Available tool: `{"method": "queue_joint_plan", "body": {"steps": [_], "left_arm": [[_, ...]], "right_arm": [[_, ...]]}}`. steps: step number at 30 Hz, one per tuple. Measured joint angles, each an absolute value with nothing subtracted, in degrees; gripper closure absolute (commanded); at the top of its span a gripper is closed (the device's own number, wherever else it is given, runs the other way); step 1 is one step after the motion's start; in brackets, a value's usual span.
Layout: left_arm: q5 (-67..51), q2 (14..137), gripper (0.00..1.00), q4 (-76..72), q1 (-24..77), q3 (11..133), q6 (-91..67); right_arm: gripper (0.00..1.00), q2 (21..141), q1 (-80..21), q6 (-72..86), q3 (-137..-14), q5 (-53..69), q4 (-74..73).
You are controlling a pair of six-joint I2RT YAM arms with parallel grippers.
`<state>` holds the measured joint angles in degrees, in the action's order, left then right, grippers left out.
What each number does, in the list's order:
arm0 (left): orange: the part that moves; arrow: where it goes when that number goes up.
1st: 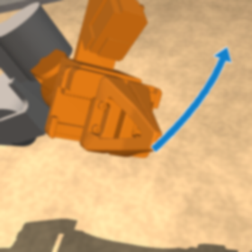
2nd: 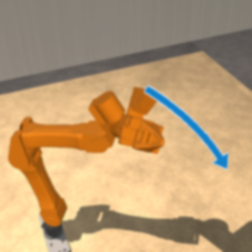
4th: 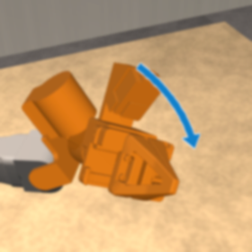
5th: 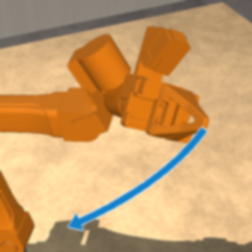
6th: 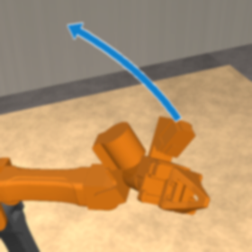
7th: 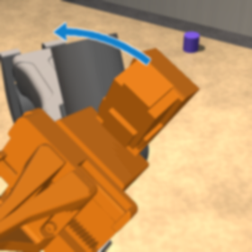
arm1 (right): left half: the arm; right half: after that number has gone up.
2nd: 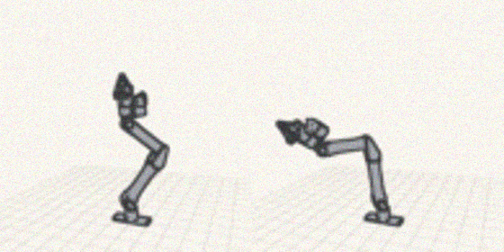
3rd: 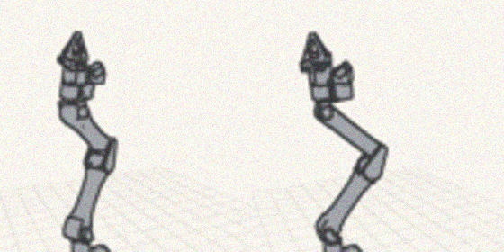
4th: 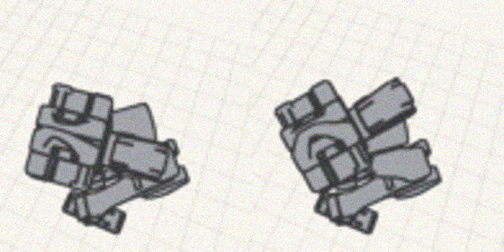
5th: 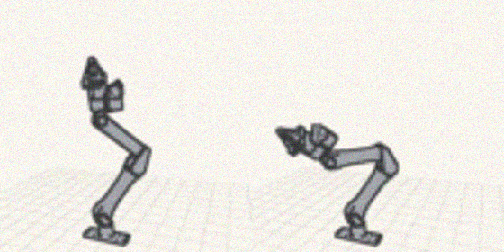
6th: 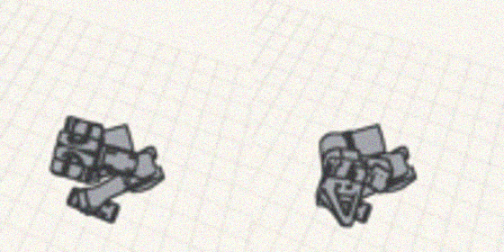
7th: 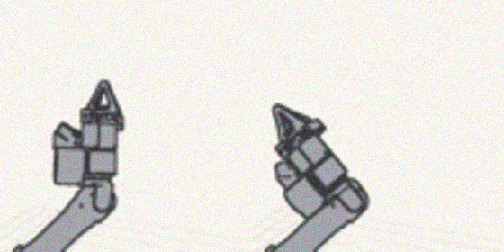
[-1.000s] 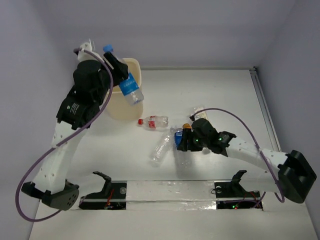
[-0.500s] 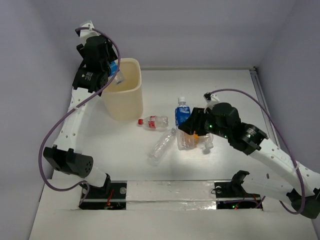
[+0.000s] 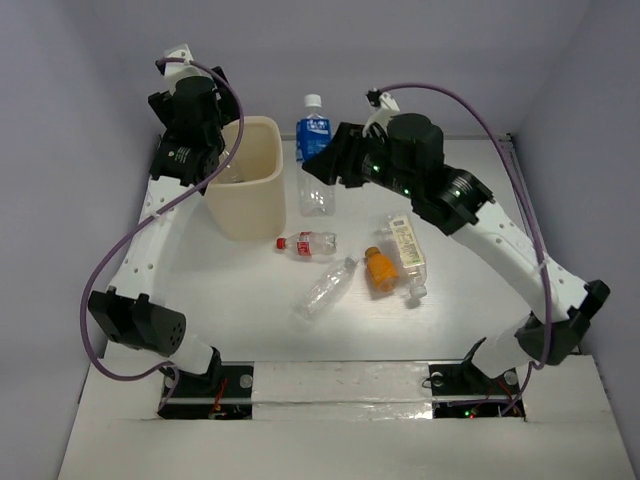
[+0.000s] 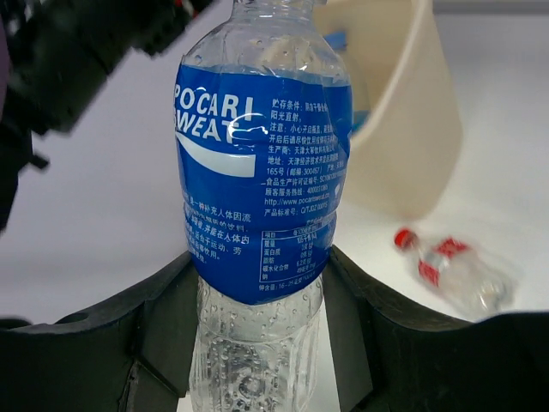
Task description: Put the plastic bottles in the bin
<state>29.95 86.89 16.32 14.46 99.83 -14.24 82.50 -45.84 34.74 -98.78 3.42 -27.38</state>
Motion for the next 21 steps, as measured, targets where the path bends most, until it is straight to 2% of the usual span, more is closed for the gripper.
{"method": "queue_joint_plan", "body": {"steps": [4, 6, 14, 19, 21], "left_arm": [[25.4, 83.5, 0.2, 18.9, 14.1, 99.1, -15.7], [22.3, 78.6, 0.3, 19.4, 14.0, 95.8, -17.4], [7.8, 49.8, 0.62, 22.6, 14.0, 68.4, -26.2], [-0.2, 40.9, 0.62, 26.6, 14.3, 54.8, -30.0], [-3.3, 38.7, 0.56, 28.2, 14.6, 49.8, -31.0]], "right_arm": [[0.53, 90.8, -45.8, 34.7, -106.9, 3.4, -23.3], [0.53, 94.8, -45.8, 34.9, -110.4, 2.8, -21.1], [0.52, 117.6, -45.8, 35.2, -135.5, -4.1, -18.9], [0.48, 126.4, -45.8, 34.3, -144.0, -9.9, -18.6], [0.43, 128.2, -45.8, 34.2, -144.8, -11.4, -18.5]]}}
